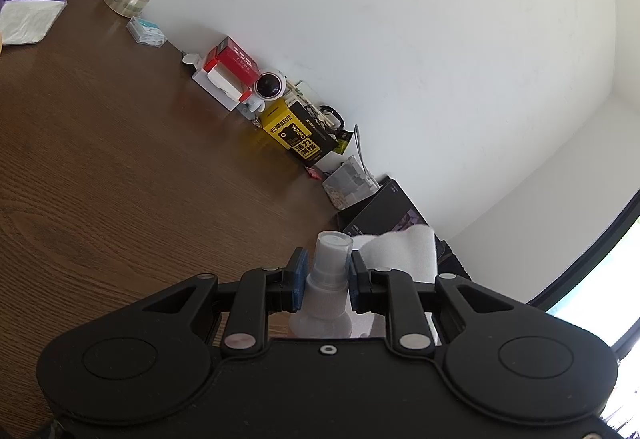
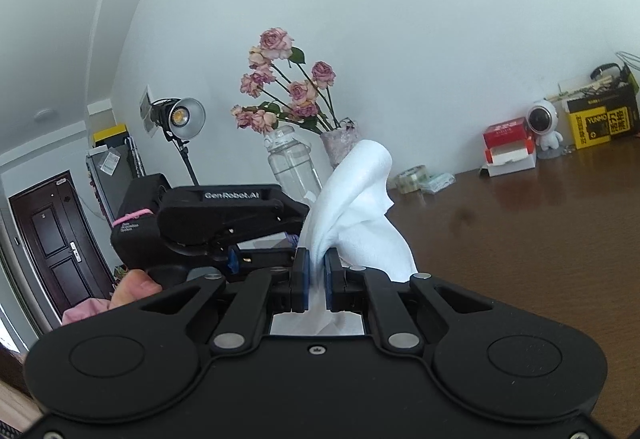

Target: Clean container

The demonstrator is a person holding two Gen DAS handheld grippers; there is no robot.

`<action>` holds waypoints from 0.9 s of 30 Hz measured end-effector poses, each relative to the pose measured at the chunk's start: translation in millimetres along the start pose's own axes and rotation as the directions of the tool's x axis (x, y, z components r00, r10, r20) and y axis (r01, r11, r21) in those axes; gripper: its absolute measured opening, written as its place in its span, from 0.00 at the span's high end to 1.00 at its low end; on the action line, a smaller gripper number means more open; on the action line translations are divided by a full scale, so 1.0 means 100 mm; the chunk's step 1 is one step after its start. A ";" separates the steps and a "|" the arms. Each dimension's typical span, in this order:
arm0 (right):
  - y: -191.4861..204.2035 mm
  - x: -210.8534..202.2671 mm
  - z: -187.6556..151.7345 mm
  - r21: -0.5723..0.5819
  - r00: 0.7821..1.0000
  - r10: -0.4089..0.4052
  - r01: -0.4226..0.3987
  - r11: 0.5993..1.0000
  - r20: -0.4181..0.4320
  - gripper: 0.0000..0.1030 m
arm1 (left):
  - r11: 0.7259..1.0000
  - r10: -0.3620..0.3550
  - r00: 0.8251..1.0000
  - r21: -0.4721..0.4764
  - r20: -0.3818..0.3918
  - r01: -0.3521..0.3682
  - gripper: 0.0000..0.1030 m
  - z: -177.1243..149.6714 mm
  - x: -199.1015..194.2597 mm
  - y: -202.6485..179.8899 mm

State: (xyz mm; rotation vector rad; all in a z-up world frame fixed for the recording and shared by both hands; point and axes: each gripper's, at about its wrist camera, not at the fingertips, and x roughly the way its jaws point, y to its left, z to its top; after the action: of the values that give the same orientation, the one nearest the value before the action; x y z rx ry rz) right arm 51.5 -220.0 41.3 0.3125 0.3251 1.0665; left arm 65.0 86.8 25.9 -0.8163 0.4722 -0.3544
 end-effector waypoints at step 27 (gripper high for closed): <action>-0.28 -0.13 -0.36 0.119 0.994 -0.084 0.092 0.989 -0.072 0.92 | 1.000 -0.002 1.000 -0.006 0.002 0.003 0.80 0.02 0.00 0.00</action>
State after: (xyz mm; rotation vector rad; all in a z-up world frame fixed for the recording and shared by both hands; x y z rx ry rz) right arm 53.6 -241.1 -1.1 0.3697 0.4612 0.9729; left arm 65.9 88.2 27.2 -0.8234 0.4711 -0.3547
